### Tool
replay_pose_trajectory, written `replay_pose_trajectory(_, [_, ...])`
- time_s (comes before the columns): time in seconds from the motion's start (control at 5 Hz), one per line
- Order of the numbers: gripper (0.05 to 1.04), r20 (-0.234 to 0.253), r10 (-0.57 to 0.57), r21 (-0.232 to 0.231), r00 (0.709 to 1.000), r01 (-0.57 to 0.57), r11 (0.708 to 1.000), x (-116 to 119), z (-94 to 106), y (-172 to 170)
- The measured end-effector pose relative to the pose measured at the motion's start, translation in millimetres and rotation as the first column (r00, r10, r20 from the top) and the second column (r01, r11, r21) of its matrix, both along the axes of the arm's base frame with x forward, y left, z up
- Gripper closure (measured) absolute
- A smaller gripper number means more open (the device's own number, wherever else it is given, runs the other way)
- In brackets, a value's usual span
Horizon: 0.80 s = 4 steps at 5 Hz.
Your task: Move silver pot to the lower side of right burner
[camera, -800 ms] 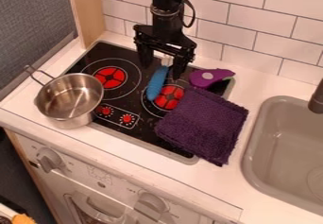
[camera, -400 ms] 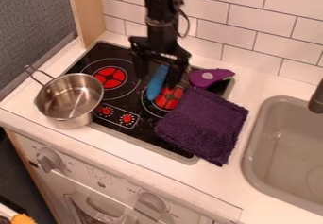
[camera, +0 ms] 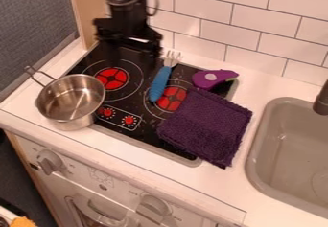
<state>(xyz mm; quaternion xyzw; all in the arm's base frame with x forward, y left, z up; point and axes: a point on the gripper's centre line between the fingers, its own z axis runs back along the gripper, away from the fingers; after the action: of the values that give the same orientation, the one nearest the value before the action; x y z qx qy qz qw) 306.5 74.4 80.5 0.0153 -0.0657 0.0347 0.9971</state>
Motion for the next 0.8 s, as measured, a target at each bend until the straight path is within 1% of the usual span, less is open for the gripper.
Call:
replay_pose_trajectory(0.2, [0.083, -0.053, 0.038, -0.002, 0.998, -0.039, 0.999, -20, -9.8, 12])
replay_pose_trajectory(0.4, [0.083, -0.109, 0.067, 0.038, 0.992, -0.064, 0.997, -29, -29.0, 18])
replay_pose_trajectory(0.6, [0.083, -0.159, 0.094, 0.062, 0.983, -0.085, 0.994, -31, -50.0, 23])
replay_pose_trajectory(0.8, [0.143, -0.192, 0.1, 0.084, 0.976, -0.085, 0.993, -28, -64.4, 25])
